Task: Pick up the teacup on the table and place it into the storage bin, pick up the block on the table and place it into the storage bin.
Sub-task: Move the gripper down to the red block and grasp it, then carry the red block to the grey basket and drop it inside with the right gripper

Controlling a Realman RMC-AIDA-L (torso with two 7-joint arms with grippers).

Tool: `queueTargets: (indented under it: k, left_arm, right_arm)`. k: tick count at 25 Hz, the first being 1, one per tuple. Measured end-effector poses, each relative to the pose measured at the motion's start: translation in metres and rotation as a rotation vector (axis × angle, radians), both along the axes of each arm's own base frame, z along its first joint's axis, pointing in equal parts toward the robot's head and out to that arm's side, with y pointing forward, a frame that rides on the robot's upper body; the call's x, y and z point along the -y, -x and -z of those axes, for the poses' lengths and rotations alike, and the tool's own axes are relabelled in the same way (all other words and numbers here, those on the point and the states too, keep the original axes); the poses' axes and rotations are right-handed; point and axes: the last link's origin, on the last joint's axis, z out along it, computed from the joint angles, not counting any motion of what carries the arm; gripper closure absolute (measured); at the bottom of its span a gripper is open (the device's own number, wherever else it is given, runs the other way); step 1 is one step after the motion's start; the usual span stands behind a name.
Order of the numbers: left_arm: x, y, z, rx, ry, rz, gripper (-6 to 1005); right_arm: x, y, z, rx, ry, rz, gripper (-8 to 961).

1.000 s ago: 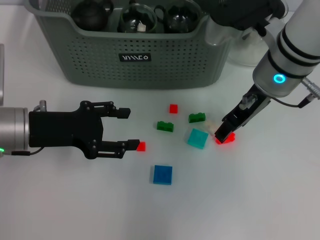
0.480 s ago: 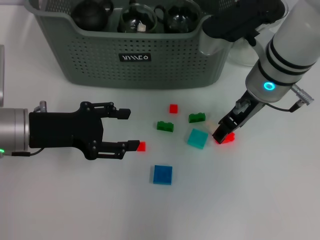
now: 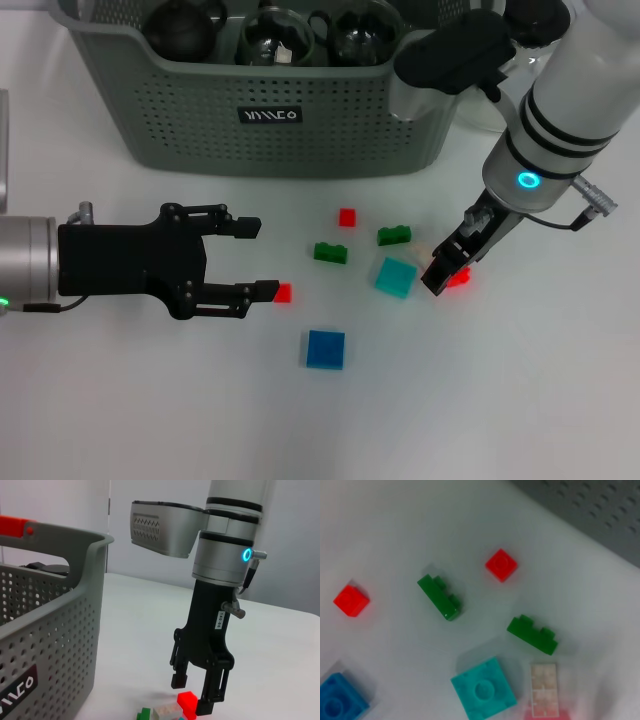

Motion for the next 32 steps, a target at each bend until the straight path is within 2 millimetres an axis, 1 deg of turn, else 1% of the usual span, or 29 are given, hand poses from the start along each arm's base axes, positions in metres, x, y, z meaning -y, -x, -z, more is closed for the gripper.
queueTargets:
  k: [8,19,24,28,29,30,32]
  left_arm:
    - [0.0,0.0,0.0,-0.002,-0.002,-0.001,234]
    - [-0.001,0.001,0.0,-0.005,-0.007,-0.006,234]
    - [-0.001,0.002,0.0,-0.005,-0.007,-0.008,234]
    - [0.0,0.003,0.0,-0.005,-0.007,-0.011,234]
    - [0.0,0.003,0.0,-0.005,-0.007,-0.011,234]
    - [0.001,0.003,0.0,-0.005,-0.007,-0.011,234]
    - [0.001,0.003,0.0,-0.005,-0.007,-0.011,234]
  right_arm:
    - [-0.001,-0.002,0.003,0.009,-0.002,-0.013,220]
    - [0.001,-0.003,0.006,0.025,0.007,-0.028,391]
    - [0.003,0.001,0.006,0.024,0.022,-0.045,528]
    - [0.005,0.011,-0.009,-0.012,0.031,-0.049,528]
    - [0.006,0.021,-0.023,-0.05,0.035,-0.049,528]
    - [0.006,0.021,-0.023,-0.05,0.035,-0.049,528]
    - [0.007,0.035,-0.042,-0.111,0.036,-0.055,528]
